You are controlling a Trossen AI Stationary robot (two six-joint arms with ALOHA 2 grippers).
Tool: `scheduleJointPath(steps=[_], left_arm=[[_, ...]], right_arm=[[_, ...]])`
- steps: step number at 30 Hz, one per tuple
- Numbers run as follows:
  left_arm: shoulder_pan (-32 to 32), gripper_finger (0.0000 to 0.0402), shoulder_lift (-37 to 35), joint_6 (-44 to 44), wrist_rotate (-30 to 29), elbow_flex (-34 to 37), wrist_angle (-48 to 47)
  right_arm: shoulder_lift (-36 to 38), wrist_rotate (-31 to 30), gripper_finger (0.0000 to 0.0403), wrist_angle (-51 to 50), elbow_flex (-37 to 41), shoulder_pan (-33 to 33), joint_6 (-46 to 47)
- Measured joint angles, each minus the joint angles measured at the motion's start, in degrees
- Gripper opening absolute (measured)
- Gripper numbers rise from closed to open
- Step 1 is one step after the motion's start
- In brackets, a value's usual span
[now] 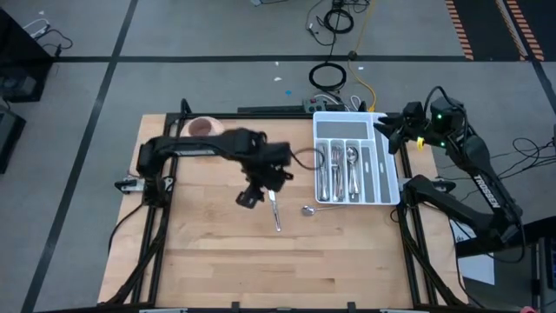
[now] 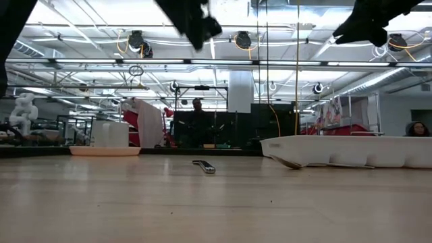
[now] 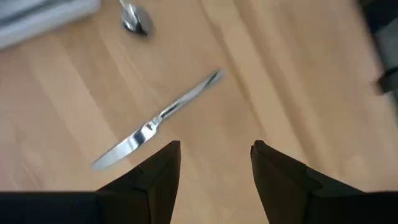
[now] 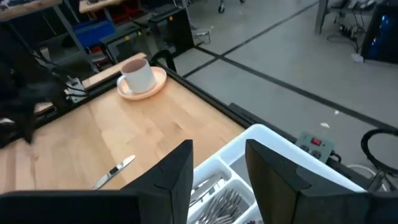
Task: Sort silverware
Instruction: Put the silver knife into the white cutlery tray
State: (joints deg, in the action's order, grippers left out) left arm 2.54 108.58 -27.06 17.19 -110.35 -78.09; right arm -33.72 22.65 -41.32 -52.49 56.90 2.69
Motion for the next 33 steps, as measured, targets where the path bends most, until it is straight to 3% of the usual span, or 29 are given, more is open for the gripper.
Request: scheduleJointPath(steps=[6, 8, 14, 19, 30, 33], left_arm=[[-2.9, 0.0198, -0.4, -11.5, -14.9, 14.6, 13.0], [-3.2, 0.0198, -0.3, -14.7, -17.4, 18.6, 18.4], [-4.3, 0.0198, 0.3, -28.4, -17.7, 27.0, 31.4], [-6.1, 0.0198, 3.3, -38.9, -17.8, 29.1, 38.7], [-7.7, 0.0197, 10.8, -41.3, -16.0, 28.9, 41.3], [-6.9, 0.0173, 12.9, -42.5, -12.5, 28.8, 41.9]], right_arm=[[2.3, 0.2, 0.0139, 0.0, 0.0, 0.0, -0.3], [2.8, 0.2, 0.0139, -0.5, 0.0, 0.0, -0.2], [3.2, 0.2, 0.0139, -0.9, 0.0, 0.0, -0.3], [3.2, 0.2, 0.0139, -0.9, 0.0, 0.0, -0.4], [3.2, 0.2, 0.0139, -0.9, 0.0, 0.0, -0.4], [3.2, 0.2, 0.0139, -0.7, 0.0, 0.0, -0.4]])
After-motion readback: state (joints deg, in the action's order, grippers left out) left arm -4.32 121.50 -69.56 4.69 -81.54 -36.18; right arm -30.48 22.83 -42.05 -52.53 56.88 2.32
